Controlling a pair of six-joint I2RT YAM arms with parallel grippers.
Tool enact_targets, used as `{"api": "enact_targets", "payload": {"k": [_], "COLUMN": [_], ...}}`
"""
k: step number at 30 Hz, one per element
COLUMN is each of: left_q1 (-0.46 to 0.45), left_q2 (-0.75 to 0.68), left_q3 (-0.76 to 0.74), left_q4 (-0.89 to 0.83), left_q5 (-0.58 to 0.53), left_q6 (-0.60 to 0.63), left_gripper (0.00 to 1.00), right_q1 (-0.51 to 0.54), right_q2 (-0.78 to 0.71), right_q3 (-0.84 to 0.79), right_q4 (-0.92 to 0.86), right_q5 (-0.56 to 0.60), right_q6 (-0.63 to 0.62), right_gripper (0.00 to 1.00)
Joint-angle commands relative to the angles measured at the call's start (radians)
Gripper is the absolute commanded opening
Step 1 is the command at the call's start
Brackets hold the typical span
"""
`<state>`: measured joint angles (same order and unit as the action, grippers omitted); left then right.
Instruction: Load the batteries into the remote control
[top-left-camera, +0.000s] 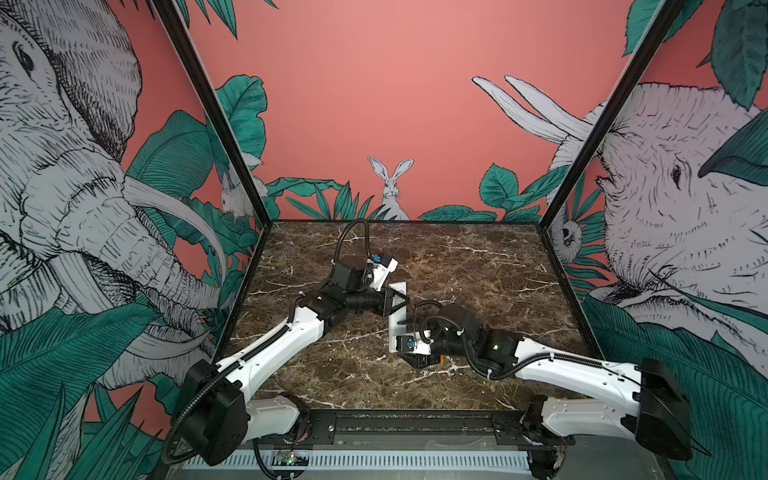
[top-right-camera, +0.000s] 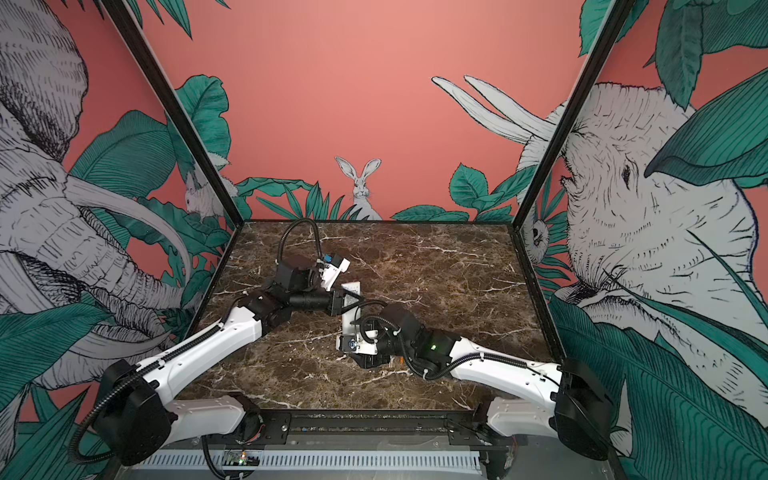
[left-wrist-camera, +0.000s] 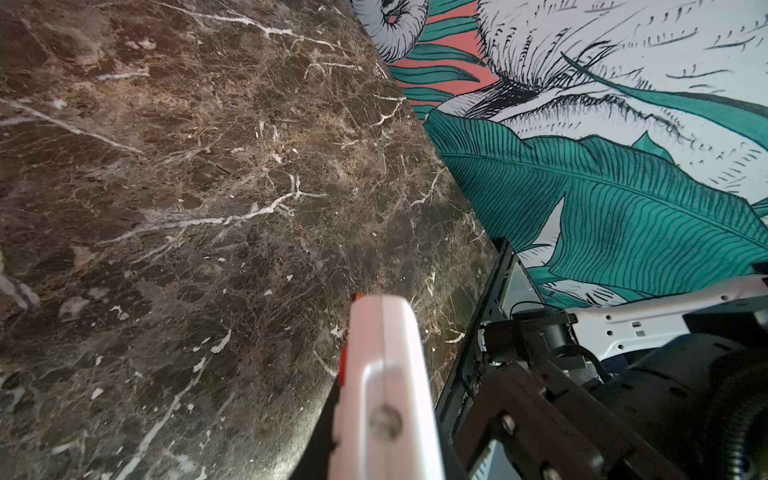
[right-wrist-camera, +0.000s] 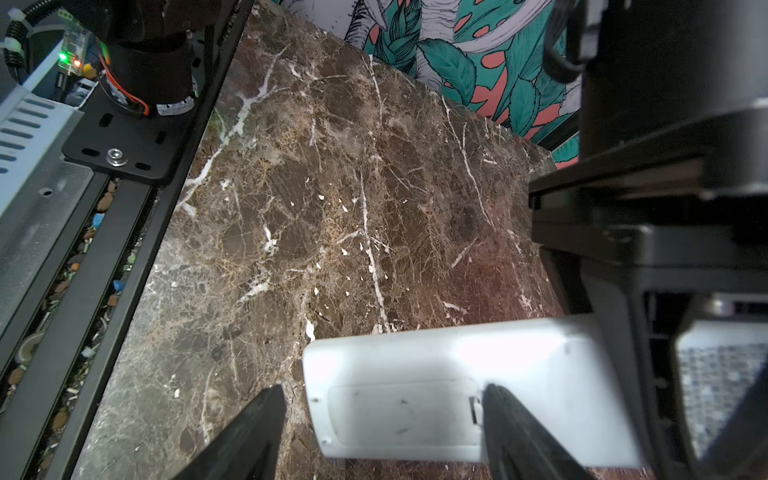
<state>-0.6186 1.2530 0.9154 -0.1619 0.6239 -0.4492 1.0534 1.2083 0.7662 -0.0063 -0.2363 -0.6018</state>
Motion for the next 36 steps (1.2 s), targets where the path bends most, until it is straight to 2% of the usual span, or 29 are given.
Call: {"api": "enact_targets", "payload": {"k": [1,13,20,27,36], "left_q1": [-0.010,-0.010,-0.010,-0.010,-0.011], "left_q2": [-0.017,-0.020,-0.020,-0.023,-0.026], "left_q3": [0.011,0.017,0.025,0.018,0.007], "left_q4": [0.067,0.042,0.018,0.021,0.041], "left_q5": [0.057,0.036,0.019,0.030,0.040], "left_q6": [-0.012,0.007,0.027,0.020,0.007], "left_gripper": [0.00,0.00,0.00,0.00,0.00], "right_q1": [0.005,0.006,0.007,0.007,0.007], "right_q2": [0.032,0.049,0.033,-0.053,-0.009], "right_q3": [0.020,0.048,0.044,0.016,0.054], "right_q4": [-0.070,-0.138,-0.144,-0.071,-0.051], "right_q5": [-0.066,-0.113,-0.094,-0.054,0.017], "right_q6": [0.017,0.020,0.020,0.008,-0.037], "right_gripper": [0.74,0.67,0.65,0.72,0.74]}}
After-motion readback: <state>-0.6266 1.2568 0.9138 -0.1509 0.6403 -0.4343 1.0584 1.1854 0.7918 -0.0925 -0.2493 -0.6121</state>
